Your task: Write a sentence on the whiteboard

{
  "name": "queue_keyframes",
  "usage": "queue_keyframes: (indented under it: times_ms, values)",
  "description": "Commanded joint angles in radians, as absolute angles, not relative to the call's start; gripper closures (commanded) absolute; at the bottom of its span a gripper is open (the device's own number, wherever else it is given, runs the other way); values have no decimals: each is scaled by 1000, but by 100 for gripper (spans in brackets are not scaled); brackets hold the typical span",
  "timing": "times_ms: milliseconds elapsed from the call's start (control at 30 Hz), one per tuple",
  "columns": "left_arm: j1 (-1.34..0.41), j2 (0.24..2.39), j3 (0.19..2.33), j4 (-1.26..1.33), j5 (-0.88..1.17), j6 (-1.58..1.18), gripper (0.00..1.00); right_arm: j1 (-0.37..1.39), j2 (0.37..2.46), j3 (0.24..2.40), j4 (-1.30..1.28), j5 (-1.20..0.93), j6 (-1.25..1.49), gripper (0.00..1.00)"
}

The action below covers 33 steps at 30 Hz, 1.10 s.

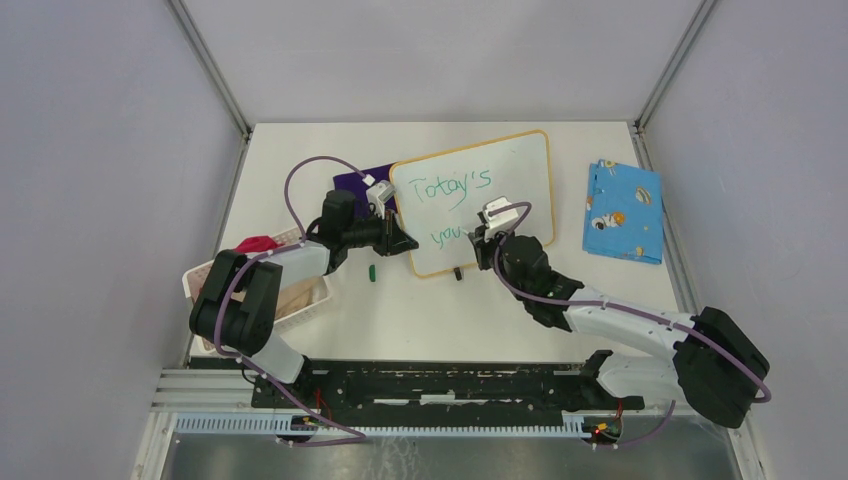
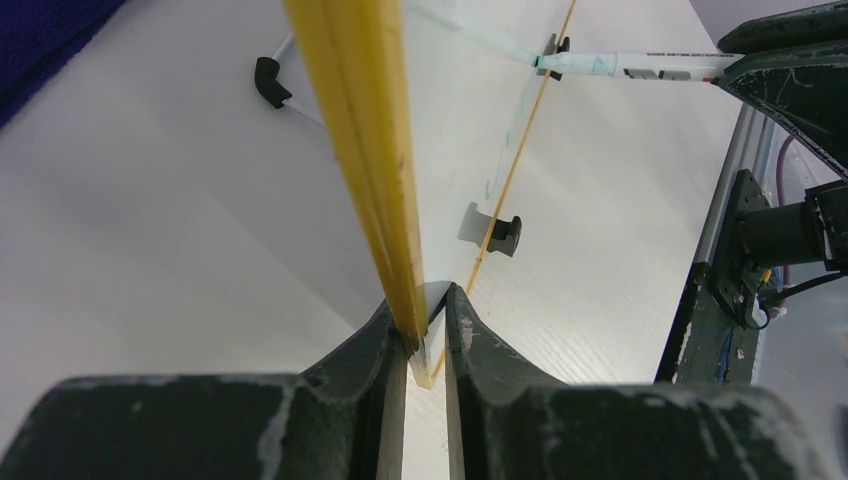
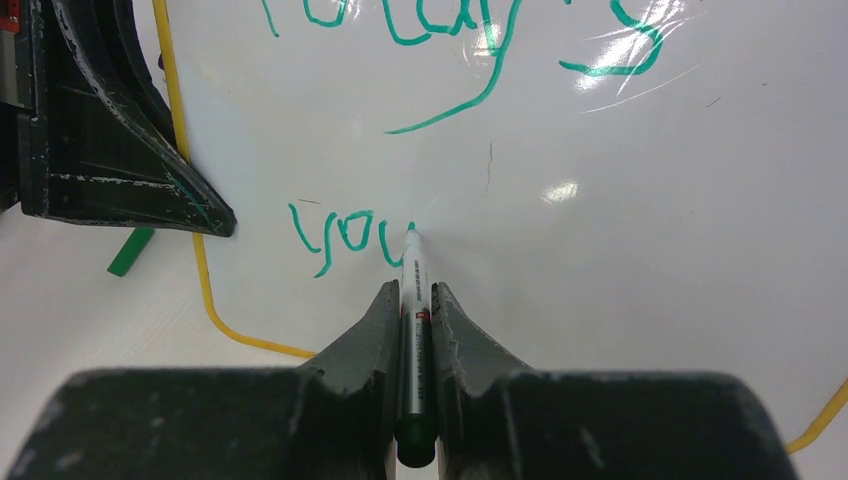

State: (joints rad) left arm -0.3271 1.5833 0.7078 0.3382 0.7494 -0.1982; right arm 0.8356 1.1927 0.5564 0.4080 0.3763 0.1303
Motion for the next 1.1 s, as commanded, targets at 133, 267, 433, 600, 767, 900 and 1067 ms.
queue_keyframes:
  times_ms: [133,267,433,600,767,900,1067]
  values:
    - [-340,1608,722,299,650,-101,98,831,1172,516,437,381,150,100]
    - [-340,1606,721,299,650,-101,98,829,1161,501,436,386,150,100]
    - [-342,1607,722,299,649,-100,98,831,1147,491,431,402,149,100]
    - [-342,1605,721,297,650,-98,98,830,1115,507,431,398,149,100]
    - [-344,1605,722,297,648,-99,98,830,1105,554,425,400,131,100]
    - [-345,1603,721,296,648,-97,98,827,1126,583,423,402,121,100]
    - [-345,1601,721,295,645,-95,98,825,1144,597,428,397,123,100]
